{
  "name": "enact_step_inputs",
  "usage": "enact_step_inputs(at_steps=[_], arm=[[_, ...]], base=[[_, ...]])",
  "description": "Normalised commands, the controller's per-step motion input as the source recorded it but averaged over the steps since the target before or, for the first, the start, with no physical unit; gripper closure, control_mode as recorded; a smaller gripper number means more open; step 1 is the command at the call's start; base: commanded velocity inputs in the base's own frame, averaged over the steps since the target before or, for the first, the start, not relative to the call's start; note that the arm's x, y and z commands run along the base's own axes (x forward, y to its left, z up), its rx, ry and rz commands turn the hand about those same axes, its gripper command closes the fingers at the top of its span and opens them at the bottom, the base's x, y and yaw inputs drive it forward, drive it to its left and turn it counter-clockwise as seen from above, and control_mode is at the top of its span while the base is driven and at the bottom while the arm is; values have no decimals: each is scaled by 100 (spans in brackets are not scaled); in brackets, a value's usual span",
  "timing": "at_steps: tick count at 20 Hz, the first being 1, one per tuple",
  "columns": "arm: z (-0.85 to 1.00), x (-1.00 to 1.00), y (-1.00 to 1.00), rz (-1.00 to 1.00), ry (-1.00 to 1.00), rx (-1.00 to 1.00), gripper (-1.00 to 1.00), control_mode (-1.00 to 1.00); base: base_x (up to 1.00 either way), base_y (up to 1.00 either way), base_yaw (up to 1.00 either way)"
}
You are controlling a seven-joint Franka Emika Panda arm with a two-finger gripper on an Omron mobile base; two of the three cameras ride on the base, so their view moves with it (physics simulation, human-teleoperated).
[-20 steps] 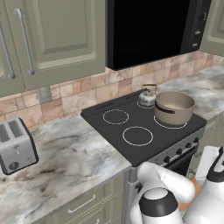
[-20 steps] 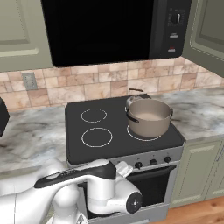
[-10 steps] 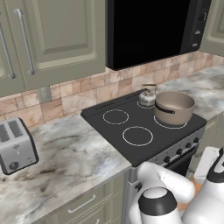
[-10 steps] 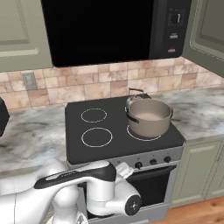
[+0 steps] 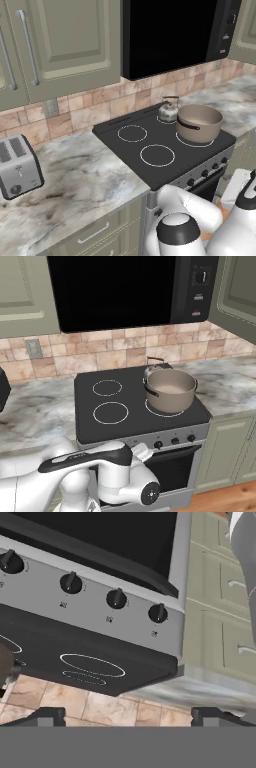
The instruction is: Pick the kettle from the cabinet and place it on a stove burner. Then pick the pot from the counter and place it on another stove burner. Finally, turn both burners on.
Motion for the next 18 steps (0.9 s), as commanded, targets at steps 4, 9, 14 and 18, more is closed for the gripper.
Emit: enact_step_inputs(at_steps=[4, 9, 14, 18], arm=[[-2, 6, 0, -4, 0, 6, -100, -100], [-6, 9, 0, -4, 0, 5, -100, -100], [-10, 7, 0, -4, 0, 2, -100, -100], [-15, 0, 0, -3, 0, 0, -100, -100]], base=[[0, 0, 0], [0, 0, 0], [0, 0, 0], [0, 0, 0]])
